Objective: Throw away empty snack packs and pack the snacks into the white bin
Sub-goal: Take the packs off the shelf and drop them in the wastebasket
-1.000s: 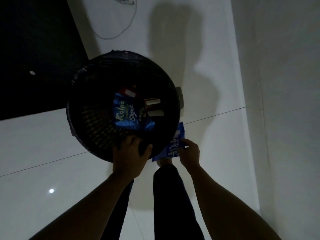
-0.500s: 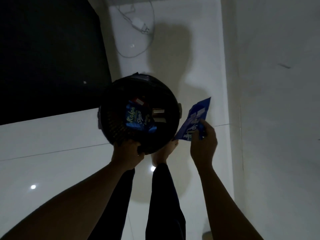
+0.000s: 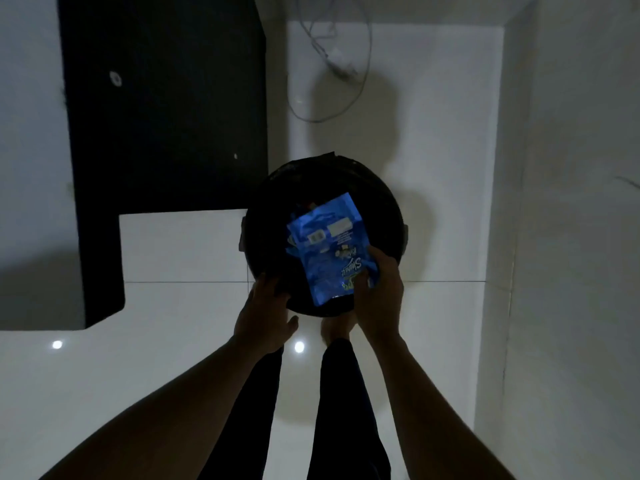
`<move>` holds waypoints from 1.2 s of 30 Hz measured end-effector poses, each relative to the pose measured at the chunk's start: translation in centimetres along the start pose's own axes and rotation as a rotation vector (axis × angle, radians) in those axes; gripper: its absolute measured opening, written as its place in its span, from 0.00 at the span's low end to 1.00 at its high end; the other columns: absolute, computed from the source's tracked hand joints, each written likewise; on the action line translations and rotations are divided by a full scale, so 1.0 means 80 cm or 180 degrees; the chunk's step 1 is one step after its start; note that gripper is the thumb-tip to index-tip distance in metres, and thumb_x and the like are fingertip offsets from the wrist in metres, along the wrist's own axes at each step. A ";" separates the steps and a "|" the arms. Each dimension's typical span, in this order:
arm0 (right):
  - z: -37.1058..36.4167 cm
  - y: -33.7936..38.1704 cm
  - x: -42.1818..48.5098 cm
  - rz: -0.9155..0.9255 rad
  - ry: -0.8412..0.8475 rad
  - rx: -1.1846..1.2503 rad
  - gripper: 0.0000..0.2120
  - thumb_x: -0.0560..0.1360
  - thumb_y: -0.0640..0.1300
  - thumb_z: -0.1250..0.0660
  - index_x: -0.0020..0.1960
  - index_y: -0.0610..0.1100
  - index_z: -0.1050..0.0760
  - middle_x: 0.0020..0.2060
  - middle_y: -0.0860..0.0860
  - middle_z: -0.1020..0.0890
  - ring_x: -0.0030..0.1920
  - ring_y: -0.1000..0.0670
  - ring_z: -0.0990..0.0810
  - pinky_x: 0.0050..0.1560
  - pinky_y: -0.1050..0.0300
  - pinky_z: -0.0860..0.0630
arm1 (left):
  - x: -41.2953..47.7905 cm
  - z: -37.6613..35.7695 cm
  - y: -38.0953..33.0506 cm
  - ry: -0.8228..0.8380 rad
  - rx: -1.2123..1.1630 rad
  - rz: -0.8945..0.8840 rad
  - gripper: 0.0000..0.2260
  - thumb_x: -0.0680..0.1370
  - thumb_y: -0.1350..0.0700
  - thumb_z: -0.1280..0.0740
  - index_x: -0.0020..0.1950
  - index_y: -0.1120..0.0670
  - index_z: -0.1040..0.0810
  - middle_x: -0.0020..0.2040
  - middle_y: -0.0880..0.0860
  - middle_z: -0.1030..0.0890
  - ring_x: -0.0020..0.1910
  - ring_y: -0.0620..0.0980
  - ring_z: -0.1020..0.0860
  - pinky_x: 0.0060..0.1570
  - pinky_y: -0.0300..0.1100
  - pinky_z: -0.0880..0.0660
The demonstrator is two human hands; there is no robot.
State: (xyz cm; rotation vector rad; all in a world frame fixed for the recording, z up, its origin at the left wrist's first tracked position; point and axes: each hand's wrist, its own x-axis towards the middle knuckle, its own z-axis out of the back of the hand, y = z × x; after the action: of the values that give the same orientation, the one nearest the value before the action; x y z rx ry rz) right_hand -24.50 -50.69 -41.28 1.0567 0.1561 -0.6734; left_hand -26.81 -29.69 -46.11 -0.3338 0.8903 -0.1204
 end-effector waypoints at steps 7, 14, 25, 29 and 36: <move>-0.034 -0.042 0.053 -0.0658 0.1114 -0.1191 0.21 0.78 0.39 0.40 0.70 0.44 0.28 0.66 0.42 0.25 0.63 0.41 0.23 0.61 0.50 0.24 | -0.004 0.003 0.000 0.0051 -0.0096 0.0075 0.24 0.74 0.44 0.33 0.69 0.51 0.26 0.77 0.54 0.41 0.76 0.60 0.40 0.67 0.57 0.29; -0.007 -0.026 0.043 -0.0652 0.1237 -0.1228 0.21 0.73 0.33 0.40 0.63 0.45 0.23 0.56 0.44 0.20 0.58 0.44 0.21 0.50 0.55 0.19 | -0.010 0.034 -0.022 0.0124 0.0034 0.0159 0.24 0.76 0.43 0.35 0.69 0.51 0.26 0.76 0.53 0.37 0.76 0.57 0.41 0.75 0.53 0.42; 0.136 0.177 -0.011 -0.0347 0.1329 -0.1216 0.15 0.71 0.41 0.36 0.55 0.35 0.22 0.51 0.38 0.18 0.52 0.40 0.18 0.43 0.62 0.29 | -0.130 0.226 -0.166 -0.0094 -0.0779 0.0222 0.26 0.77 0.45 0.33 0.72 0.54 0.30 0.76 0.55 0.37 0.74 0.57 0.36 0.68 0.49 0.33; 0.204 0.298 -0.042 -0.0003 0.1173 -0.1002 0.15 0.76 0.36 0.36 0.58 0.25 0.25 0.56 0.31 0.21 0.54 0.33 0.21 0.43 0.54 0.26 | -0.193 0.313 -0.213 -0.0445 -0.1129 0.0056 0.25 0.78 0.49 0.31 0.72 0.56 0.29 0.76 0.56 0.36 0.75 0.55 0.36 0.71 0.46 0.36; 0.231 0.418 -0.095 0.0691 0.1198 -0.0657 0.15 0.80 0.41 0.34 0.64 0.37 0.25 0.62 0.40 0.24 0.59 0.41 0.22 0.62 0.45 0.24 | -0.313 0.397 -0.232 -0.1510 -0.1305 -0.0330 0.23 0.75 0.45 0.32 0.65 0.57 0.24 0.64 0.56 0.25 0.62 0.53 0.25 0.60 0.49 0.25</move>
State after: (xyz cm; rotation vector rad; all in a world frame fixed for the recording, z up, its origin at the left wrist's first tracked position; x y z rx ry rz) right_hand -14.68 -52.47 -3.65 0.9751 0.4213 -0.2512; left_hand -17.09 -33.66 -2.89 -0.7570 0.4199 0.0485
